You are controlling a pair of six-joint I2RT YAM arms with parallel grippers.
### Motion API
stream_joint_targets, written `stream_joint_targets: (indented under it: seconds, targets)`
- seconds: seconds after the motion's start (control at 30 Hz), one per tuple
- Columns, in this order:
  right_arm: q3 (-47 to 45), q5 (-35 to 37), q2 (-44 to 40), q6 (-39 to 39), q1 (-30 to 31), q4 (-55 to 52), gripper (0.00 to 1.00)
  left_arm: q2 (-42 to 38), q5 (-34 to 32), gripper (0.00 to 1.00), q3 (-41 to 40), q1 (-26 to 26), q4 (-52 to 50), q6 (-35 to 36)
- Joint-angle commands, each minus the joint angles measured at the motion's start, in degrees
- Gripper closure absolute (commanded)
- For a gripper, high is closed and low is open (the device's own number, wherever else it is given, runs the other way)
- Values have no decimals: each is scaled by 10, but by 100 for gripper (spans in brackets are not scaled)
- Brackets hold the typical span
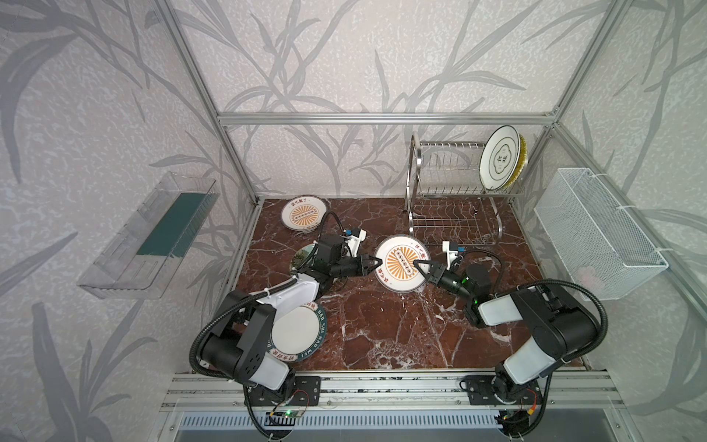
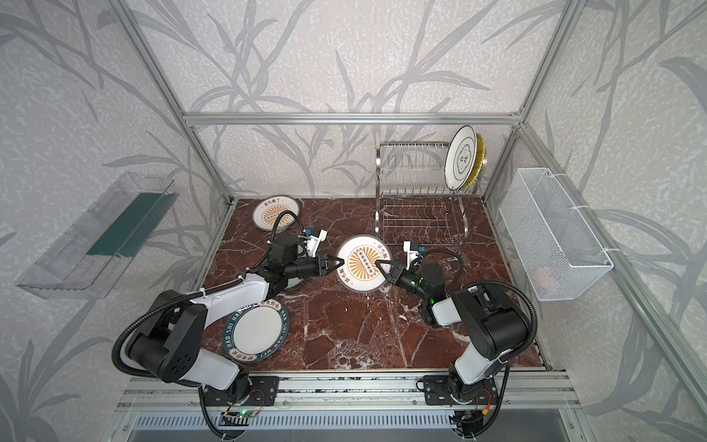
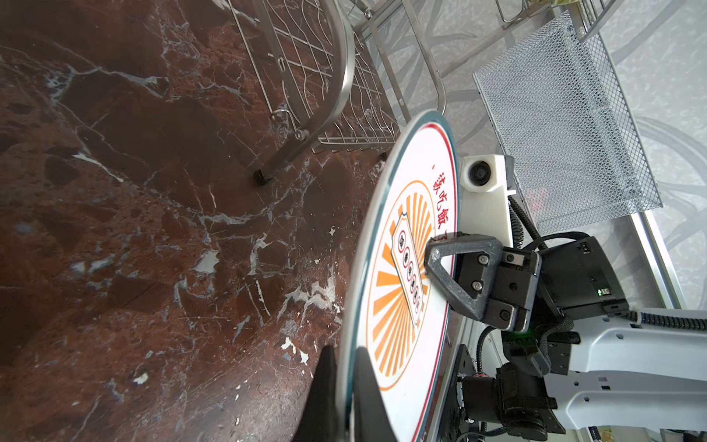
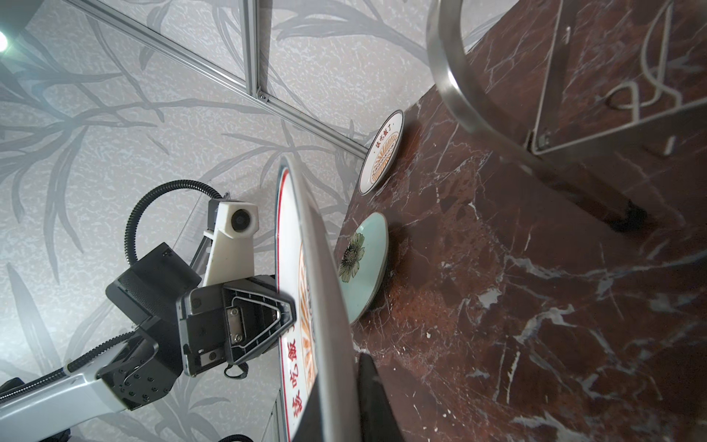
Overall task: Load plates into a dish rack
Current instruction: Pick up the plate from the center of the table.
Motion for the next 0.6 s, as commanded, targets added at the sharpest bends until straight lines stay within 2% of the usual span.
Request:
stream_joint_targets:
  seconds: [0.0, 0.2, 0.57]
  targets:
    - [8, -8, 0, 20, 11, 38, 100, -20, 27, 100, -2, -19, 21, 33]
    - [6, -2, -19, 4, 11, 10, 100, -29, 13, 100, 1, -19, 1, 47]
    - [12, 13, -97, -53, 11, -95, 100, -91, -78, 98, 14, -19, -116, 105]
